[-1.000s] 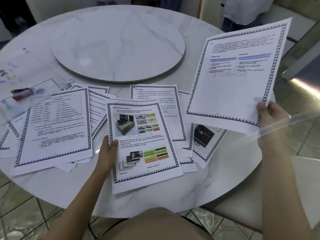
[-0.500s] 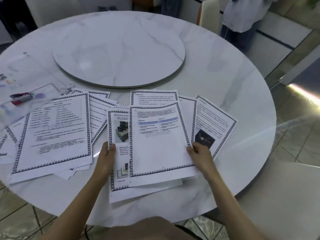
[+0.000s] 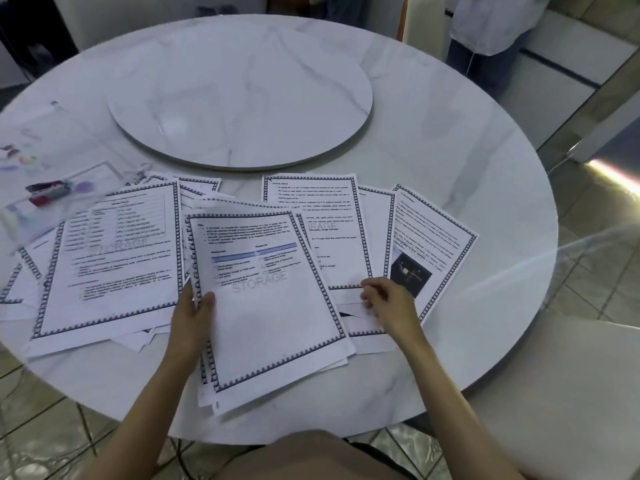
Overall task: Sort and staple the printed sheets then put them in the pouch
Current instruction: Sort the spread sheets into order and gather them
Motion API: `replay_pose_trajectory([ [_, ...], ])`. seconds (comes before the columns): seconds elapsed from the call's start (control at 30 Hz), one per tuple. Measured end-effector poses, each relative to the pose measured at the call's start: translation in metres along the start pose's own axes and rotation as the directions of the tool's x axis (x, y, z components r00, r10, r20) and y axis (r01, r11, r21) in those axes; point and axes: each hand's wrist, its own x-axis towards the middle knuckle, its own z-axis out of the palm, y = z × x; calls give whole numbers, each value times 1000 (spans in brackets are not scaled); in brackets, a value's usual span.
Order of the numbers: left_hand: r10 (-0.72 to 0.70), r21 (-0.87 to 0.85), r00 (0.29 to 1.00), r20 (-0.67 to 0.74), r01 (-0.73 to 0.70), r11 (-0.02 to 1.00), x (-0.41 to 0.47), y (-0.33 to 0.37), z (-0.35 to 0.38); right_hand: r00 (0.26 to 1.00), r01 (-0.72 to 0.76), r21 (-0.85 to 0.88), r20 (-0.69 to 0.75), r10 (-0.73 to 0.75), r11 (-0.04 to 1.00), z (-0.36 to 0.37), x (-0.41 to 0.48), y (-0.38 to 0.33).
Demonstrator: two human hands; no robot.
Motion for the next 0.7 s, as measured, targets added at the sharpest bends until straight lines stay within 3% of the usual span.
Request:
replay_pose_trajectory([
  [0.13,76,37,992,-102,-73,997,-5,-1,-24,990,50,-145,-121,-68,988,-19,16,1],
  [0.33,126,46,959,-252,-118,992,-18,-13,-46,990,79,-298,-86,-110,951,0,39,-5],
  [0.5,126,33,950,-284,-121,992,-23,-20,-52,992,56,-564,-63,-111,824,23,43,-14],
  [0.7,101,-29,948,-302,-115,993,-25,-23,-45,993,-31,-548,-112,-36,836,27,43,-19],
])
